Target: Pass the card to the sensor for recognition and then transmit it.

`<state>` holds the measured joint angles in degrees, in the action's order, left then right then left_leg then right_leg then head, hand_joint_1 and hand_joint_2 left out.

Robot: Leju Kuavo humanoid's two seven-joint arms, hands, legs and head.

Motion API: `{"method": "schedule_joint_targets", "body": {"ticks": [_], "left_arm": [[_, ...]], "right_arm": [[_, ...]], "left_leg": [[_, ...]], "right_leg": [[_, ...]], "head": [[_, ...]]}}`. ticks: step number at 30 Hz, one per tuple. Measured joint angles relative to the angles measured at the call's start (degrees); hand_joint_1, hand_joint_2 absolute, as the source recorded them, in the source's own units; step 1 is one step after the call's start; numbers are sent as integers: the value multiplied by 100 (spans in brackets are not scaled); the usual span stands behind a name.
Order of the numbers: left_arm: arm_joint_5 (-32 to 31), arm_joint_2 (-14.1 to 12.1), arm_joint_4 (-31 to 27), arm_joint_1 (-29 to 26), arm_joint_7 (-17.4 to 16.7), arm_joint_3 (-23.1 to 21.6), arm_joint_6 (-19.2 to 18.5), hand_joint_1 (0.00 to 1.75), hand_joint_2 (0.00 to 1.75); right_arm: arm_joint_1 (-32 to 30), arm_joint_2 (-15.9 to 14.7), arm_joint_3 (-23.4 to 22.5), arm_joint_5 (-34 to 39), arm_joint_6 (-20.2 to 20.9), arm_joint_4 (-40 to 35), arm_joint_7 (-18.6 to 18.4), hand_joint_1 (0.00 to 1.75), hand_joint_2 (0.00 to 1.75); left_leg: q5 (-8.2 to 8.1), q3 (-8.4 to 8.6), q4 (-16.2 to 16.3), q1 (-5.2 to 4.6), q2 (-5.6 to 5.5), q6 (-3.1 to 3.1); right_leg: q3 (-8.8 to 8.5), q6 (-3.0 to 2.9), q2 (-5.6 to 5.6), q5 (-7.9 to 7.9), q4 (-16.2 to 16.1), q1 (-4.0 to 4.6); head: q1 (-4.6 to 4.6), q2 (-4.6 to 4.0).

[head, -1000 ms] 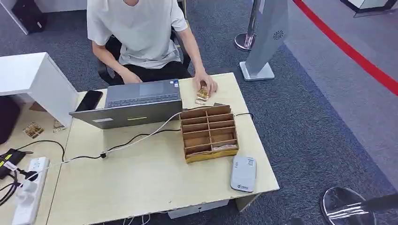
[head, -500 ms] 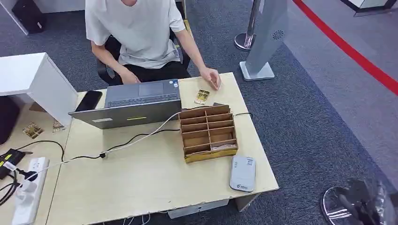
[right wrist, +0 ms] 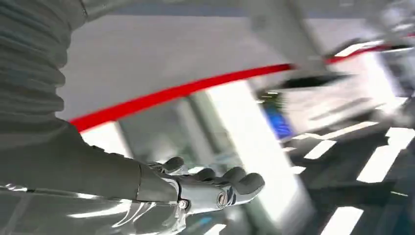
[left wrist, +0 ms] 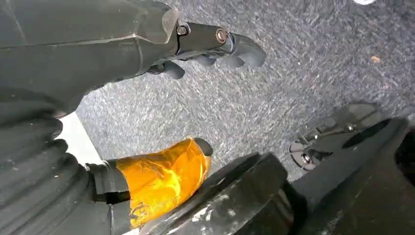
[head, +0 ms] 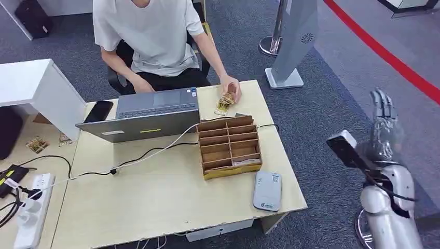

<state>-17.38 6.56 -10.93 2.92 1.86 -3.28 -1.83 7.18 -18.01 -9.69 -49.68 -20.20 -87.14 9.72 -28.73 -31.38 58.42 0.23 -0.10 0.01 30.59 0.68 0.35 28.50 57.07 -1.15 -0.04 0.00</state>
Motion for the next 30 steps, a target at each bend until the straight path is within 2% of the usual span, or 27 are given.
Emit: {"method": "schedule_joint_targets", "body": {"ticks": [6, 13, 21, 30], "left_arm": [[-81, 50, 0, 30, -129, -89, 3, 0, 175], [-98, 87, 0, 38, -214, -92, 4, 0, 175], [-166, 111, 0, 55, -291, -101, -26, 0, 175], [-201, 116, 0, 55, -297, -125, -37, 0, 175]], "right_arm": [[1011, -26, 1379, 15, -94, 54, -314, 0, 175], [1985, 179, 2343, -28, -59, 480, -450, 0, 175], [2583, 422, 3028, -177, -61, 901, -618, 0, 175], [2778, 509, 3288, -177, -55, 1093, -645, 0, 175]], "left_leg": [[10, -10, 1, -1, -14, 0], [10, -14, 6, -1, -16, 0], [10, -14, 6, -1, -19, 1], [10, -16, 8, -1, -25, 1]], "right_leg": [[1, -2, -12, -5, 6, 0], [3, -2, -14, -5, 6, 0], [4, -2, -16, -5, 6, 0], [4, -2, -21, -5, 6, -1]], "head": [[5, 0], [4, 0], [2, 0], [2, 0]]}}
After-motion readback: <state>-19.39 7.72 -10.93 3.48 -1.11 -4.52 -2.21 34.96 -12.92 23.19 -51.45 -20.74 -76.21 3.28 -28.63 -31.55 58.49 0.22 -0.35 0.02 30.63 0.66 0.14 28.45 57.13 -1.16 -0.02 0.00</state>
